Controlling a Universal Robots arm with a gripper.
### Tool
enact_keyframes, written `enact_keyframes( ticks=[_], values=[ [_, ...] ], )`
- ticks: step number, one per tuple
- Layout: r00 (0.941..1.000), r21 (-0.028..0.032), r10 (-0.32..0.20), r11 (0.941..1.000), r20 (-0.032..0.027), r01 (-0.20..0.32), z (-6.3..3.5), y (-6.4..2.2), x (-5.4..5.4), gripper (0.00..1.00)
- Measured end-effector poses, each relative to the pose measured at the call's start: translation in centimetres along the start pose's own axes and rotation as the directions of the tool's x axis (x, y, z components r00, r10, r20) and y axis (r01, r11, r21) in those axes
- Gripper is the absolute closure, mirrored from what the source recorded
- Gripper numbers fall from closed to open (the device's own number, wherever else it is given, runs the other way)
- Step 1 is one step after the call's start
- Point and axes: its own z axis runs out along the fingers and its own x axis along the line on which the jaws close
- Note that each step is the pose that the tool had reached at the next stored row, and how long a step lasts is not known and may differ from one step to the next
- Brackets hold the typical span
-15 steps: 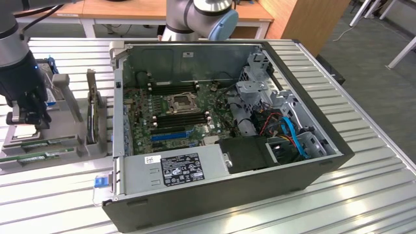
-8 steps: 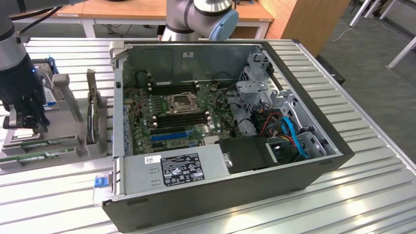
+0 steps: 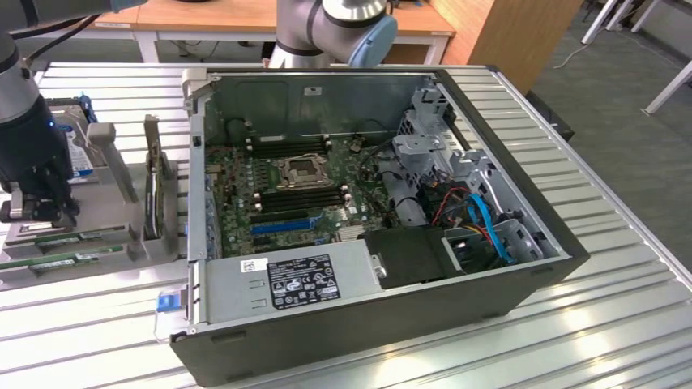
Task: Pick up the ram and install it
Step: 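Pick up the ram and move it above insertion slot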
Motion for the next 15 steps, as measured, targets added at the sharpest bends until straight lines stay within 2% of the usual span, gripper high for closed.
enact_keyframes(
  ticks=[15],
  values=[
    [1.0000, 0.0001, 0.000, 1.0000, 0.0000, 0.000, -0.03, 0.13, 1.5, 0.76]
  ],
)
